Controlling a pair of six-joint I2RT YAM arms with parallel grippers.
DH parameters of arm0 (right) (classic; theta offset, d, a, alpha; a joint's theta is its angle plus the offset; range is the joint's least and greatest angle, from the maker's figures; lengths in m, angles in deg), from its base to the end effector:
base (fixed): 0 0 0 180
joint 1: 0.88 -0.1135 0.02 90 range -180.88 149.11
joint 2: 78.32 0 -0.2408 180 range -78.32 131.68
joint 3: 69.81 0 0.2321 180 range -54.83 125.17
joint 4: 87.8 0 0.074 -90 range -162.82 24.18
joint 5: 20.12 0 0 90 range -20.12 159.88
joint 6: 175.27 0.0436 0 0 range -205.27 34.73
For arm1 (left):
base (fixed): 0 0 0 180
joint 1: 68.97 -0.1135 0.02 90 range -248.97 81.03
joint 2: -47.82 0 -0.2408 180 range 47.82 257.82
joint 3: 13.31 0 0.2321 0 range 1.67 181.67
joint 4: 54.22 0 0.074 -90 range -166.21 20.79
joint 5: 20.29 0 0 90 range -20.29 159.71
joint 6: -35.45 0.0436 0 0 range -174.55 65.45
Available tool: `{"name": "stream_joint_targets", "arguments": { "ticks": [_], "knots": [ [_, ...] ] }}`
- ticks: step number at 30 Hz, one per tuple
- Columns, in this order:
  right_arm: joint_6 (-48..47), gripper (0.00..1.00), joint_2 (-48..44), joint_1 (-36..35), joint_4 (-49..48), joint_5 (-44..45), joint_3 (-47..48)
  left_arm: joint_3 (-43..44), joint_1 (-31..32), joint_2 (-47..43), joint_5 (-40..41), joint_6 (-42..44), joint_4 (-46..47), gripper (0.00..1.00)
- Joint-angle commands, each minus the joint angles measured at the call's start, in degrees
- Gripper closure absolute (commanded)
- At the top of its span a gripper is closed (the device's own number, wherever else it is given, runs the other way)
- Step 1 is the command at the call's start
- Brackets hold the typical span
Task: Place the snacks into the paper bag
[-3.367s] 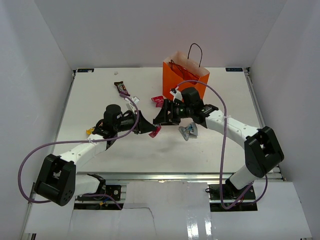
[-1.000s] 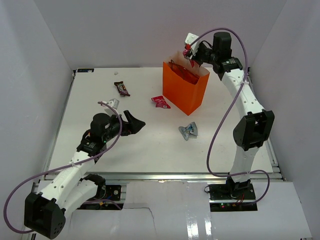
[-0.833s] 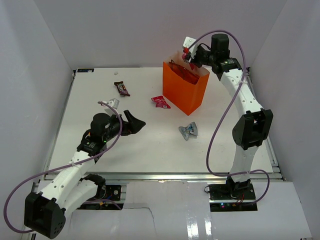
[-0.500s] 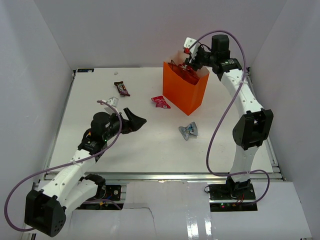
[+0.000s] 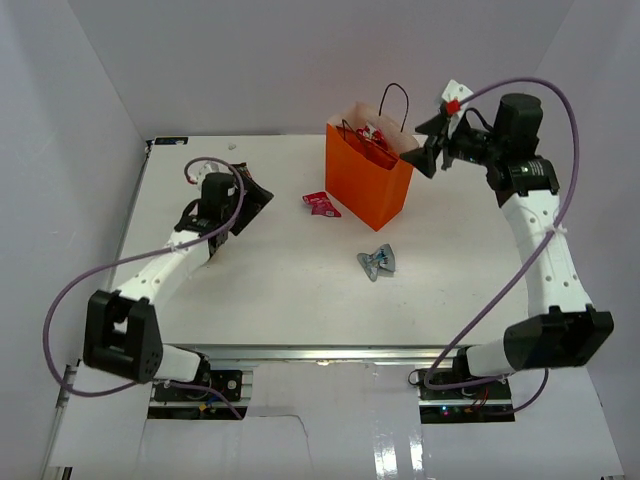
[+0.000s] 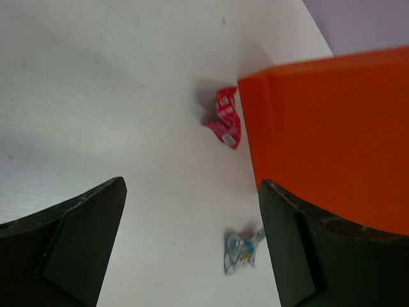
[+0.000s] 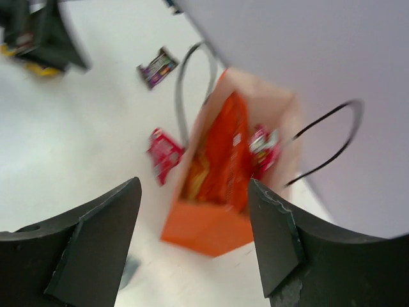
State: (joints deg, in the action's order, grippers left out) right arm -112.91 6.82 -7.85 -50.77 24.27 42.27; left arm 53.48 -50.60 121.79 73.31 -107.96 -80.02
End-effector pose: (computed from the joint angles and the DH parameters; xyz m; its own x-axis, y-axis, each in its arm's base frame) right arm 0.3033 0.0685 0.4403 0.2093 -0.3014 -0.9303 -0.7745 0.5296 -0.3458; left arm 0.2688 -0.0864 0.2520 -0.5203 -0.6716 -0.5275 -0.2571 0.7122 -0.6532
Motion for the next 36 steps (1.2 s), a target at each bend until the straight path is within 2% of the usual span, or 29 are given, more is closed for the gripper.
{"name": "stream_joint_targets", "arguments": {
  "ticks": [1,3,4,9,11,15,19,21,25,27,28,30,31,34,36],
  "knots": [
    [0.8,0.27,-6.2,2.4,3.1,-9.1,-13.0,8.4,-6.1,9.0,4.3,-4.6,-5.7,0.05],
    [-1.1,0.27,-10.8,3.1,4.2,-10.3,-21.3,11.8,-10.2,16.9,0.5,-5.0,-5.8,0.05],
    [-2.1,0.27,-12.3,3.2,4.5,-10.1,-23.7,16.2,-11.1,19.7,0.0,-4.5,-6.8,0.05],
    [-2.1,0.27,-18.4,3.5,4.2,-10.4,-33.7,34.7,-12.5,39.0,4.3,3.4,-16.1,0.04],
    [-1.3,0.26,-19.1,3.8,4.1,-10.7,-35.0,43.1,-12.6,43.3,5.6,5.7,-17.8,0.04],
    [-0.5,0.26,-19.2,4.0,4.0,-11.7,-37.0,52.8,-12.7,51.4,7.0,12.8,-19.3,0.04],
    [0.1,0.25,-19.0,4.0,3.9,-12.8,-37.7,61.4,-12.7,58.5,5.6,16.6,-20.3,0.10],
    [0.3,0.24,-18.9,4.0,3.8,-13.0,-37.7,63.3,-12.7,60.8,5.4,16.9,-21.4,0.21],
    [0.4,0.24,-18.9,4.1,3.9,-13.3,-37.3,64.9,-12.7,62.6,3.2,17.4,-22.1,0.36],
    [0.2,0.24,-18.9,4.0,4.1,-13.6,-37.2,63.9,-12.7,62.6,2.5,17.5,-22.2,0.42],
    [0.1,0.24,-18.9,4.0,4.1,-14.0,-37.1,62.7,-12.7,62.2,2.5,17.5,-22.2,0.50],
    [-1.6,0.24,-18.8,4.0,5.8,-15.1,-36.6,61.5,-12.7,61.5,2.1,17.7,-22.1,0.57],
    [-2.3,0.24,-18.8,3.9,6.4,-15.6,-36.3,60.9,-12.7,60.6,1.6,18.0,-21.8,0.63],
    [-6.9,0.24,-18.6,3.9,9.8,-18.0,-35.4,57.6,-12.7,57.7,-1.5,19.9,-20.1,0.74],
    [-11.7,0.24,-18.4,3.6,12.0,-20.0,-34.8,53.4,-12.7,55.1,-3.6,21.2,-18.2,0.77]
  ]
}}
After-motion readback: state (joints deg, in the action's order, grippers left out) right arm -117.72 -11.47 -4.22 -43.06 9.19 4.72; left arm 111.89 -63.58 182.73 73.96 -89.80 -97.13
